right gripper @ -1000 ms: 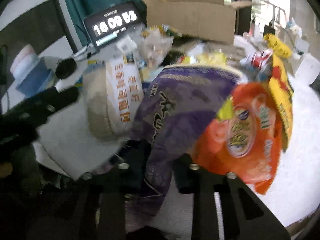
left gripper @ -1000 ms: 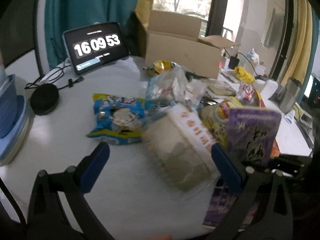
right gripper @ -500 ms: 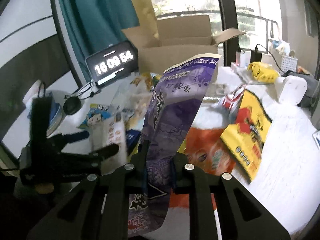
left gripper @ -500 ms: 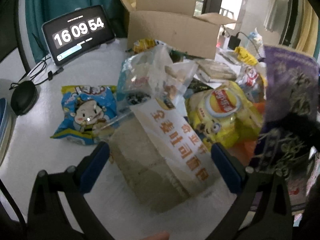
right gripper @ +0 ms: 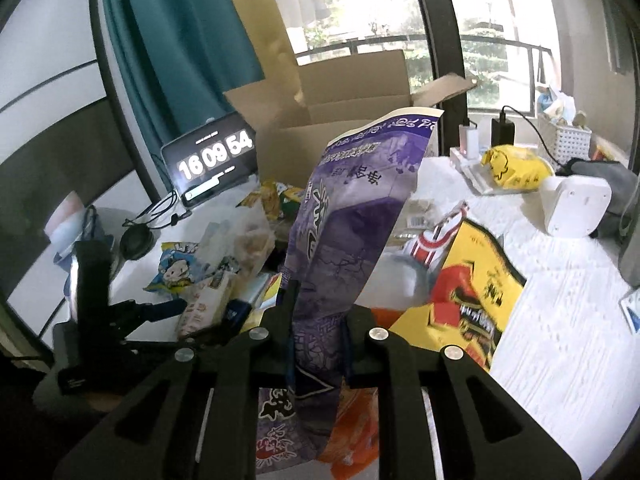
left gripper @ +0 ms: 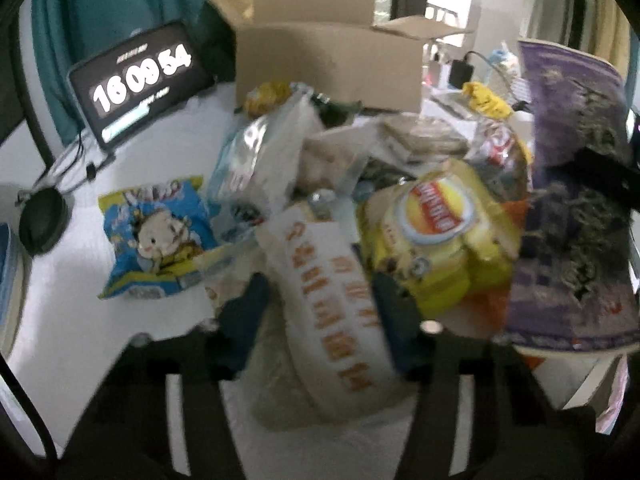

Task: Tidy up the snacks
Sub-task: 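Carry the purple bag and bread bag into the cardboard box and release both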

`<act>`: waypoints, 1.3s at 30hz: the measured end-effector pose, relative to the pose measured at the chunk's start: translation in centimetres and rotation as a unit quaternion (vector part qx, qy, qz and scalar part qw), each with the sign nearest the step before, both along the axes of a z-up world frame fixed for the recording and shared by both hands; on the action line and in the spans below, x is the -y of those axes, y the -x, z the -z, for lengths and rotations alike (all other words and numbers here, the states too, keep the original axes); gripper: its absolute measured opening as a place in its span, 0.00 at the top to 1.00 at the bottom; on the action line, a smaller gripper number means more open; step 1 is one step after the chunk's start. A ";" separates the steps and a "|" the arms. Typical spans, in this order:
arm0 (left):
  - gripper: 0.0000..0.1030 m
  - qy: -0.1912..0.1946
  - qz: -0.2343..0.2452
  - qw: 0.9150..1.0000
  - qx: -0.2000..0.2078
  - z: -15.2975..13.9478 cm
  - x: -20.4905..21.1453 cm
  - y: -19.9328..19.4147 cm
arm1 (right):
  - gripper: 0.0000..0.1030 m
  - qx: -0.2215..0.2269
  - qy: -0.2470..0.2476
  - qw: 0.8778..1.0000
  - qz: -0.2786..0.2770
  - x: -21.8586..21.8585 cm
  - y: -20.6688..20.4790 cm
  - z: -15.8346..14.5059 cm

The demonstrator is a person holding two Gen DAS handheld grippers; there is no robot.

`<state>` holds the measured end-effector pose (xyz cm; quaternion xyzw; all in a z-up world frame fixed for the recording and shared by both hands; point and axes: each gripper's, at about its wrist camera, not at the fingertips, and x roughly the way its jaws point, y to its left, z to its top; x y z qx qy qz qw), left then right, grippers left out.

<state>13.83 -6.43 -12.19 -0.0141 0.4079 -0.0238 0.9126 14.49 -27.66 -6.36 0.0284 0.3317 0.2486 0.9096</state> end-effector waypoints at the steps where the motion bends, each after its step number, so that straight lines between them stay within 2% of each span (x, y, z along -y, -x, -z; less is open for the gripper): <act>1: 0.57 -0.002 0.003 1.000 0.002 -0.2 0.1 0.1 | 0.83 0.002 0.000 1.000 0.000 0.0 -0.1 -0.1; 5: 0.54 0.003 0.000 1.000 -0.010 0.0 -0.7 0.2 | 0.83 0.010 0.001 1.000 0.000 -0.2 -0.5 -0.4; 6: 0.50 0.013 -0.005 1.000 -0.010 0.1 -1.1 0.3 | 0.83 0.012 0.002 1.000 -0.001 -0.3 -0.6 -0.6; 7: 0.40 0.022 -0.014 1.000 -0.016 0.3 -1.6 0.3 | 0.83 0.014 0.002 1.000 -0.002 -0.3 -0.6 -0.7; 10: 0.18 0.039 -0.048 0.997 -0.036 1.5 -3.1 0.4 | 0.83 0.016 0.005 1.000 -0.004 -0.5 -0.7 -0.6; 13: 0.10 0.046 -0.060 0.996 -0.036 2.4 -3.8 0.5 | 0.83 0.007 0.005 1.000 -0.006 -0.6 -0.8 -0.2; 16: 0.06 0.061 -0.057 0.996 -0.042 3.6 -4.2 0.3 | 0.83 0.000 0.007 1.000 -0.012 -1.0 -0.7 0.1; 21: 0.04 0.054 -0.039 0.997 -0.028 4.0 -3.8 0.3 | 0.83 -0.006 0.008 1.000 -0.017 -1.3 -0.6 0.3; 22: 0.05 0.055 -0.034 0.997 -0.028 4.0 -3.8 0.3 | 0.83 -0.006 0.008 1.000 -0.017 -1.3 -0.6 0.3; 24: 0.15 0.060 -0.018 0.998 -0.029 3.7 -3.6 0.5 | 0.83 -0.007 0.010 1.000 -0.016 -1.4 -0.7 0.2; 27: 0.18 0.076 0.000 0.997 -0.032 3.2 -3.3 0.8 | 0.83 -0.004 0.013 1.000 -0.016 -1.4 -0.7 0.0; 39: 0.18 0.067 0.055 0.995 0.058 -3.5 -0.9 1.4 | 0.83 0.026 0.015 0.999 -0.012 -1.2 -1.6 -2.2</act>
